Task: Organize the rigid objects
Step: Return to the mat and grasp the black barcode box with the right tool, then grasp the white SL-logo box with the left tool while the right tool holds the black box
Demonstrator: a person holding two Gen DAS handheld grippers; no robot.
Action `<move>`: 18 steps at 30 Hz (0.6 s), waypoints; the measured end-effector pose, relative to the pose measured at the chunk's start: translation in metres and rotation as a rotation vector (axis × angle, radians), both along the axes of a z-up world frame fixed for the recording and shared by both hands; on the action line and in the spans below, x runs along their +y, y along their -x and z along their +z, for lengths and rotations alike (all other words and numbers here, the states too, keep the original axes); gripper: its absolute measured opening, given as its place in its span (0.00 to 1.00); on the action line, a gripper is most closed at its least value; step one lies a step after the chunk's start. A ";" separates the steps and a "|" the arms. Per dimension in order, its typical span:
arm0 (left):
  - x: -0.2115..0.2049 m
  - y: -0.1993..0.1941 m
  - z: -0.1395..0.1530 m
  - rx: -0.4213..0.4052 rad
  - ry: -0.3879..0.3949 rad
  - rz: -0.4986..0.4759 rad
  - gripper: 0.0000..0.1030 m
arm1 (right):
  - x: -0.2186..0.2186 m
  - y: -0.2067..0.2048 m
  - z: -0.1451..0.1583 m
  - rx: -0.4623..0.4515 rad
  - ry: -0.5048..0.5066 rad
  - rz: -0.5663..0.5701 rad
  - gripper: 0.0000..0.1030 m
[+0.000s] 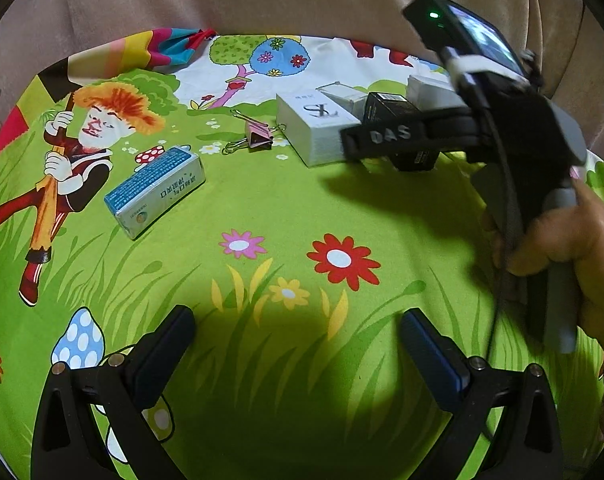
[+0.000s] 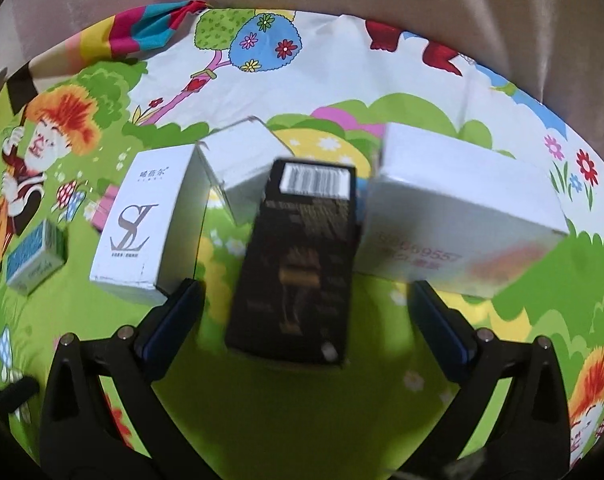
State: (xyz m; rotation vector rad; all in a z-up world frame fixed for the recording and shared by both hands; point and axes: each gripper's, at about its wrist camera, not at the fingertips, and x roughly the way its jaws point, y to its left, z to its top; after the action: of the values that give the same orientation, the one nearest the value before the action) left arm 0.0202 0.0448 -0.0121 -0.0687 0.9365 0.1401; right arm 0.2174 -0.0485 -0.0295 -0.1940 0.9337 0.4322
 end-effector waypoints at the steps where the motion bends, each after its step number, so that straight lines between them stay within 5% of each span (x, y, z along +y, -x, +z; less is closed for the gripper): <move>1: 0.000 0.000 0.000 0.000 -0.001 0.001 1.00 | 0.002 -0.003 0.000 -0.003 0.000 -0.008 1.00; 6: -0.001 0.002 0.001 0.001 -0.001 -0.003 1.00 | 0.002 -0.006 0.002 -0.019 -0.004 -0.015 0.90; 12: -0.003 0.021 0.002 0.005 -0.003 -0.011 1.00 | -0.014 -0.003 0.008 -0.053 -0.030 -0.022 0.44; 18: 0.000 0.064 0.007 0.145 0.023 -0.023 1.00 | -0.030 -0.008 0.008 -0.050 -0.038 -0.023 0.42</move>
State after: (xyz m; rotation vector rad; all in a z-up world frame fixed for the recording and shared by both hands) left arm -0.0441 0.0444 -0.0052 -0.0697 1.0830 0.1136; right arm 0.2251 -0.0786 -0.0216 -0.1584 0.8771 0.4222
